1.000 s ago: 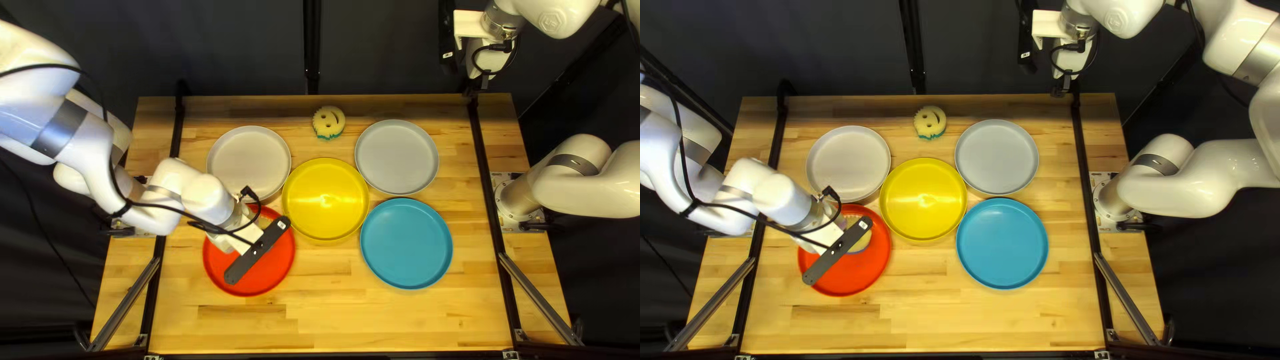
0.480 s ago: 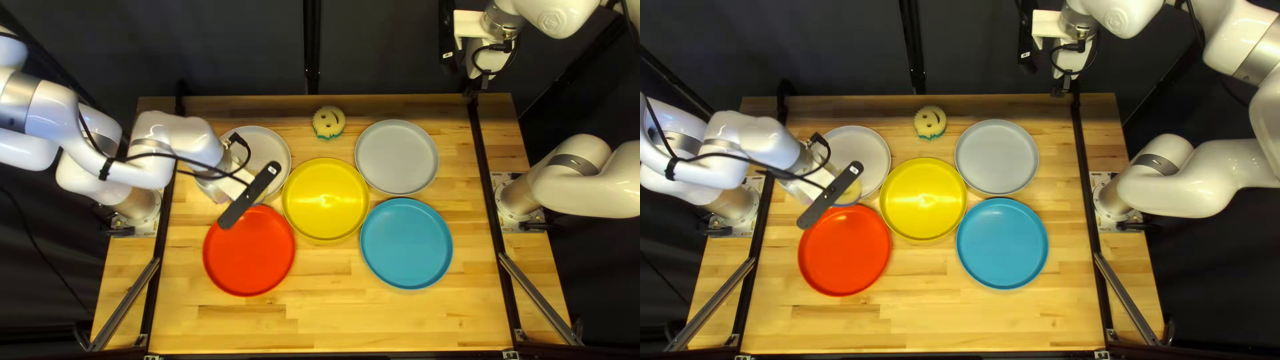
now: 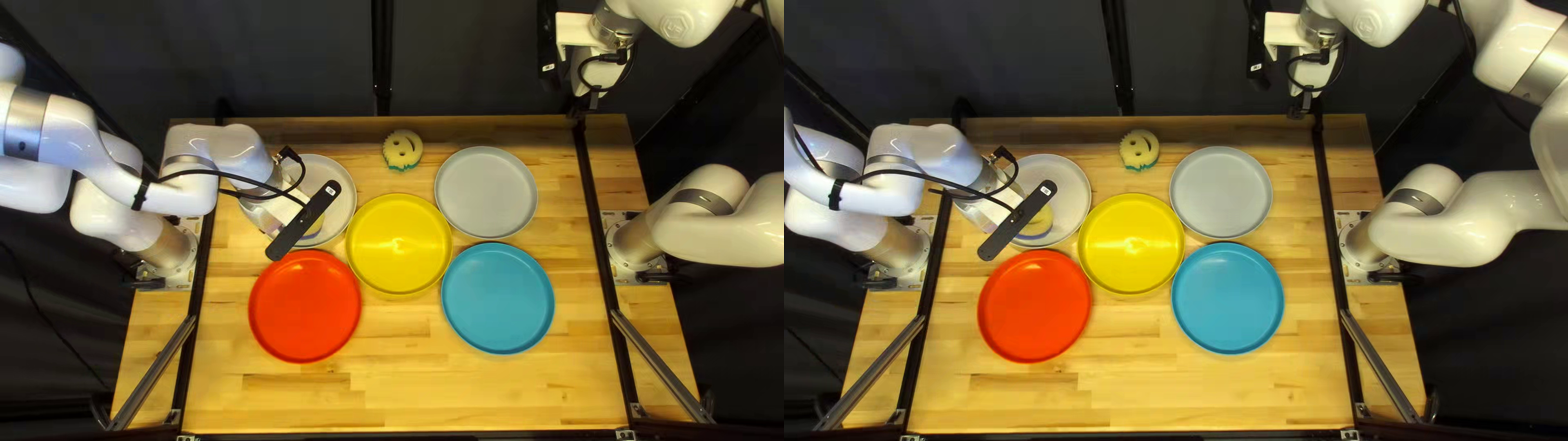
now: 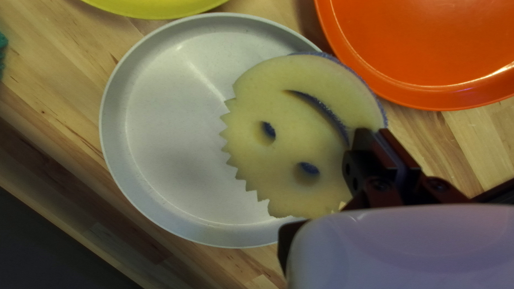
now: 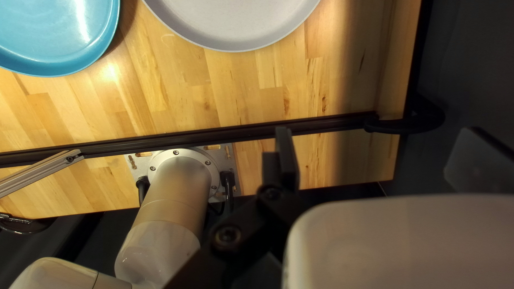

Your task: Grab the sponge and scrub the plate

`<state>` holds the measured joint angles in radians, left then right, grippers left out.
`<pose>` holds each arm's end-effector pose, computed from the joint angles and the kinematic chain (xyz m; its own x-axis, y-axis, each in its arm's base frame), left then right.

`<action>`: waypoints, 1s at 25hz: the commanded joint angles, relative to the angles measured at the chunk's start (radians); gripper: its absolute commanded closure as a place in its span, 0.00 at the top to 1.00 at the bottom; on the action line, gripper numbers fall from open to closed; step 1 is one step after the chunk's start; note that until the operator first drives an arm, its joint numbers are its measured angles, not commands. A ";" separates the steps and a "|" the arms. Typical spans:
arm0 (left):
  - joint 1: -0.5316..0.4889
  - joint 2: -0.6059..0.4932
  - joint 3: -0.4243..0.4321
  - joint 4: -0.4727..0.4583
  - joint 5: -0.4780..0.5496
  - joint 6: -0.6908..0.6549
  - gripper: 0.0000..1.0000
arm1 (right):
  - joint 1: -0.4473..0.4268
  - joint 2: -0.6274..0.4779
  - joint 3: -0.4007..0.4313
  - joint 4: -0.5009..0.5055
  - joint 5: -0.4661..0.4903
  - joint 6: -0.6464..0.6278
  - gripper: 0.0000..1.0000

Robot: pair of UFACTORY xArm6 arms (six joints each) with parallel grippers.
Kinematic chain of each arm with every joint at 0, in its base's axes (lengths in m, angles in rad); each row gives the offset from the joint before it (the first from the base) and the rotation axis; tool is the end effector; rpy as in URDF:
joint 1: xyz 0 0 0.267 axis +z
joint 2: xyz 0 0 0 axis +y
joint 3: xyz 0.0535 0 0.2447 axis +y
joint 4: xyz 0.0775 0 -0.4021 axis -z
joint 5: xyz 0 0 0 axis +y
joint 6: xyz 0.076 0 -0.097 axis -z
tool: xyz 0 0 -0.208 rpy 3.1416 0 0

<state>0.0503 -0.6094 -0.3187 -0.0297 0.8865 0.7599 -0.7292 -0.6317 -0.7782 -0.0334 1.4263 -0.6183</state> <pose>0.3606 0.0126 0.0178 0.7694 -0.6371 0.0464 -0.6373 -0.7705 -0.0113 0.2762 -0.2598 0.2021 0.9939 -0.1058 -0.0325 -0.1053 -0.9943 0.0173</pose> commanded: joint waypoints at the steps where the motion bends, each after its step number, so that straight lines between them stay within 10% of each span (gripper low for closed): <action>1: 0.011 -0.014 0.039 0.006 -0.007 -0.005 0.00 | 0.000 0.000 0.000 0.000 0.000 0.000 1.00; 13: 0.087 0.133 0.067 -0.004 -0.166 0.068 0.00 | 0.000 0.000 0.000 0.000 0.000 0.000 1.00; 25: 0.146 0.390 -0.080 -0.042 -0.275 0.211 0.00 | 0.000 0.000 0.000 0.000 0.000 0.000 1.00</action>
<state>0.1819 -0.2704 -0.3667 -0.0581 0.6387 0.9350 -0.7292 -0.6317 -0.7782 -0.0334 1.4263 -0.6183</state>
